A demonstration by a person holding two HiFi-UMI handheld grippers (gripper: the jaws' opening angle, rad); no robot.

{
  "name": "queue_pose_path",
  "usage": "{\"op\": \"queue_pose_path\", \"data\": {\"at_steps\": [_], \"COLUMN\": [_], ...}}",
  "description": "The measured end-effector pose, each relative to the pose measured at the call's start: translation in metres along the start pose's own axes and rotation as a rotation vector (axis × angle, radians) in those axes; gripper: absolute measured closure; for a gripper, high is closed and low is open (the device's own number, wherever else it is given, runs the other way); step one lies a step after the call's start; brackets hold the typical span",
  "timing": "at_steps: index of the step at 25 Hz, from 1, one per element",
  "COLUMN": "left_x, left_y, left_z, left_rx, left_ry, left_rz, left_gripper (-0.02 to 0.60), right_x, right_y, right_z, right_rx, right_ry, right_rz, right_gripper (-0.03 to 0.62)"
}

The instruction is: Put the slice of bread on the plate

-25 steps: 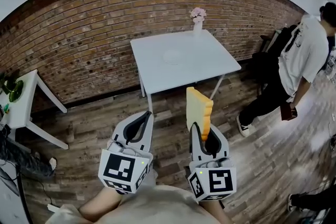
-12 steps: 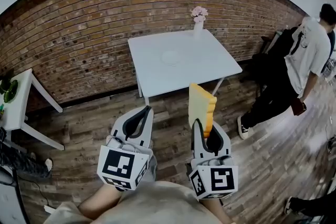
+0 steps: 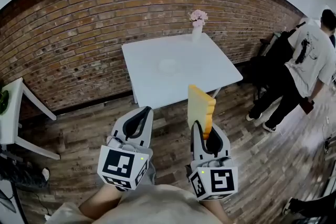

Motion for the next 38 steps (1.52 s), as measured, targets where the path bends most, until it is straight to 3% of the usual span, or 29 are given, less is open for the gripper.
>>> {"op": "queue_pose_path", "data": {"at_steps": [14,25,38], "left_x": [-0.087,-0.13,-0.161], "left_y": [-0.021,-0.031,-0.026], "left_z": [0.119,0.213,0.263], "left_rx": [-0.047,-0.098,-0.138], "left_ry": [0.031,0.126,0.176], "left_rz": [-0.02,-0.012,-0.028], "left_gripper": [0.572,0.572,0.572], "right_x": [0.012,0.03,0.034], "right_y": [0.007,0.017,0.03], "right_z": [0.135,0.22,0.271], "right_rx": [-0.069,-0.114,-0.163], "right_ry": [0.024,0.094,0.128], "right_rz": [0.004,0.015,0.026], "right_gripper": [0.494,0.494,0.494]}}
Point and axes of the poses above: the fingertips, and each gripper's own axes: z forward along the fingers, x to its right, y out of its underside, the point moved 9 cm from there along -z, backward along the fingers, and after that the axes turned 15 degrees about -z, right-handed, at the moved point
